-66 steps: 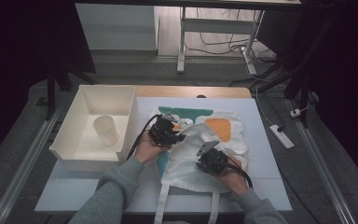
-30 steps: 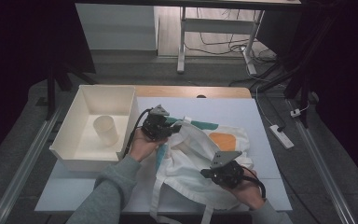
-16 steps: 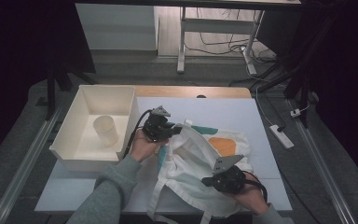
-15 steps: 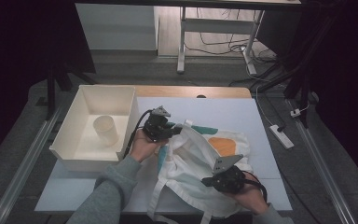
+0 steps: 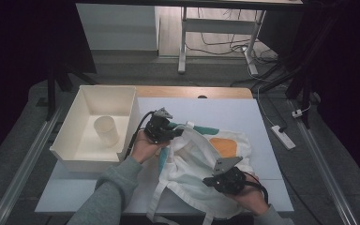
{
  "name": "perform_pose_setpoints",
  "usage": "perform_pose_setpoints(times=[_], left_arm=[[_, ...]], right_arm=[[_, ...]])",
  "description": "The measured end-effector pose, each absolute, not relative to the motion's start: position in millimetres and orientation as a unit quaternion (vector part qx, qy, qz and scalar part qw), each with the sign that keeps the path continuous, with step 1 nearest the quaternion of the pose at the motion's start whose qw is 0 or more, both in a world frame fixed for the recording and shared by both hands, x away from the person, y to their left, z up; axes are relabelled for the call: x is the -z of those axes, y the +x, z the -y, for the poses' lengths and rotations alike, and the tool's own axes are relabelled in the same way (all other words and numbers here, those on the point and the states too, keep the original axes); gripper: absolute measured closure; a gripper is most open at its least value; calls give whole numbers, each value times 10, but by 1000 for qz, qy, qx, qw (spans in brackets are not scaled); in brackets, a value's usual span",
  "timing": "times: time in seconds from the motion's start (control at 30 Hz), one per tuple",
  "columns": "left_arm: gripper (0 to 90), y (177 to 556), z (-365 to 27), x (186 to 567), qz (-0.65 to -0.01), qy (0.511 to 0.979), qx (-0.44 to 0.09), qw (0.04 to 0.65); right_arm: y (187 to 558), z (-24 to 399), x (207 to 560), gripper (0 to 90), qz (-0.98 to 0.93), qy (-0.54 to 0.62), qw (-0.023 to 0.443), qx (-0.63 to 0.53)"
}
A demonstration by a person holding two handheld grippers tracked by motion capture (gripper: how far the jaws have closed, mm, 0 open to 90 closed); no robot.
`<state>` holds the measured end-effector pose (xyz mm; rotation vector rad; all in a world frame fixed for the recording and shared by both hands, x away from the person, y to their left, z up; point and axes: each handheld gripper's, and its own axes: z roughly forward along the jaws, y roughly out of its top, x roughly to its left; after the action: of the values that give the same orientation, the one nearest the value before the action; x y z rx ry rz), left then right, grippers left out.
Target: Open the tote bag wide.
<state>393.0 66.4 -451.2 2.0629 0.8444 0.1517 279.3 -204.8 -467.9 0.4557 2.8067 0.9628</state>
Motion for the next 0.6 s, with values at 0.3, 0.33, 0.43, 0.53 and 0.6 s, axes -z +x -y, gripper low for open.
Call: perform_pose_setpoints(times=[0.3,0.33,0.43,0.53,0.6], left_arm=[[803,3929,-650,4520,-338,833,-60,435],[803,3930,-650,4521,-338,833,-59,435],[803,3930,-648,4522,-338,833,-59,434],[802,3930,-648,4522,-336,834,-59,433],[802,3933,-646,4527,-336,835,-58,432]], right_arm=[[2745,2022,4492,656,-908,163,114,-370],[2745,2013,4481,635,-905,168,126,-370],[2780,1994,4483,577,-902,182,150,-361],[2849,1993,4509,553,-899,203,175,-346],[2899,2004,4529,544,-899,215,188,-333]])
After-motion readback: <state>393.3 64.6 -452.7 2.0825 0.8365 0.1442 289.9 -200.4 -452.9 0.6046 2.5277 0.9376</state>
